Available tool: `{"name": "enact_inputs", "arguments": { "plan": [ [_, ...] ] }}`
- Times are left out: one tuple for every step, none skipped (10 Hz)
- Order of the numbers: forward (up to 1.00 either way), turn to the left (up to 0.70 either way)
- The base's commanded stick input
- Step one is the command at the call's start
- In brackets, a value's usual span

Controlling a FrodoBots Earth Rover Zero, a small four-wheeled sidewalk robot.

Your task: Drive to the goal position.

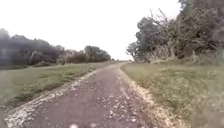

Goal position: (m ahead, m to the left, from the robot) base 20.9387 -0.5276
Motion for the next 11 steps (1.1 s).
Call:
{"name": "enact_inputs", "arguments": {
  "plan": [
    [0.7, 0.0],
    [0.7, 0.0],
    [0.7, 0.0],
    [0.7, 0.0],
    [0.7, 0.0],
    [0.7, 0.0],
    [0.7, 0.0],
    [0.7, 0.0],
    [0.7, 0.0],
    [0.7, 0.0],
    [0.7, 0.0]
  ]
}}
